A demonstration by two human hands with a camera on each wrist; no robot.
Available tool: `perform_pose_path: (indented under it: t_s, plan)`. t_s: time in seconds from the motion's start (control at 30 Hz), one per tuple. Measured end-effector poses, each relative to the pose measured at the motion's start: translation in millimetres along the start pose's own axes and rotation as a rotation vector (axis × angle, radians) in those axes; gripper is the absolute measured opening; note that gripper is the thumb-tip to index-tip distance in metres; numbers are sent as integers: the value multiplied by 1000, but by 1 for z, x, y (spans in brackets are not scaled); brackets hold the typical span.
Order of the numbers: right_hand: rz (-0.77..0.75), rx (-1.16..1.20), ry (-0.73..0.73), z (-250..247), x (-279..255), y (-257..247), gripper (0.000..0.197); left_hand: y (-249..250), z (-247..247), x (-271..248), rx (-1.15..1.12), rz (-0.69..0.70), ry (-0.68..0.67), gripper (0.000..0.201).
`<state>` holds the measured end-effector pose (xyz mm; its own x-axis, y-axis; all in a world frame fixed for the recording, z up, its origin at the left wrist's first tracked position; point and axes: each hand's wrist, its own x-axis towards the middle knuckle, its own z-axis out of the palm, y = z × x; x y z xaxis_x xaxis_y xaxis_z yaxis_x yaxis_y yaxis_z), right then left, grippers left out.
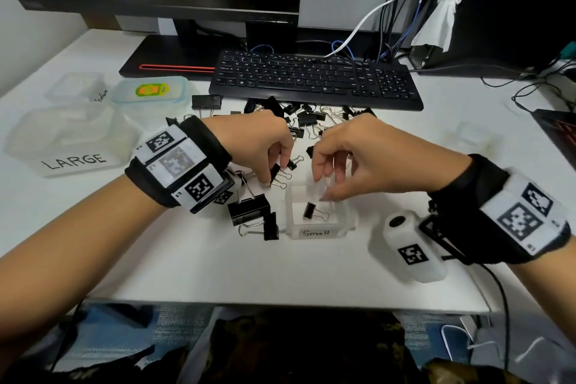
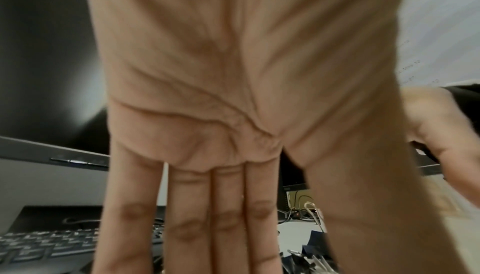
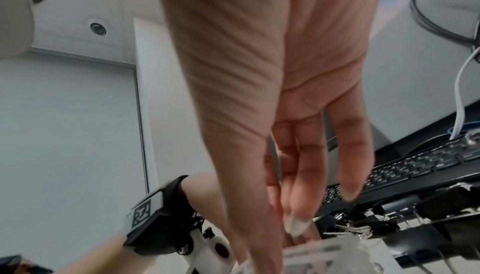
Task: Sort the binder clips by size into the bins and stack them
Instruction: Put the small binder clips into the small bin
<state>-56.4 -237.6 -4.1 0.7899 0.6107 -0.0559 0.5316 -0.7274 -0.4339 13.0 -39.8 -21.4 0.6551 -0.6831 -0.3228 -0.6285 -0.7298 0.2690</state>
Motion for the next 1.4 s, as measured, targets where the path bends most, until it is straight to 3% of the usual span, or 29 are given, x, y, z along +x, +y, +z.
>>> perform_pose_path:
  t_s: [0.13,0.23,0.33,0.6,0.8,0.93,1.13,1.4]
  plan:
    - [72,-103,4,-4,-3,5,28,3,3,0,48,10,13,36]
    - [108,-180,-51,0,-5,9,16,6,3,0,52,16,-5,32]
    - [111,-164,-34,5,-3,10,11,7,2,2,68,7,6,20]
    - [110,-34,-24,10,3,11,8,-5,1,0,-5,-7,86,13]
    - [136,-5,1,12,5,11,6,-10,-6,-15,-74,52,194,16]
    - [159,24,37,14,8,13,6,1,-17,-29,-171,171,285,17]
    - [173,76,46,17,8,16,11,19,-10,-37,-222,250,116,16]
    - [164,102,70,17,6,16,12,20,-7,-39,-213,304,20,12]
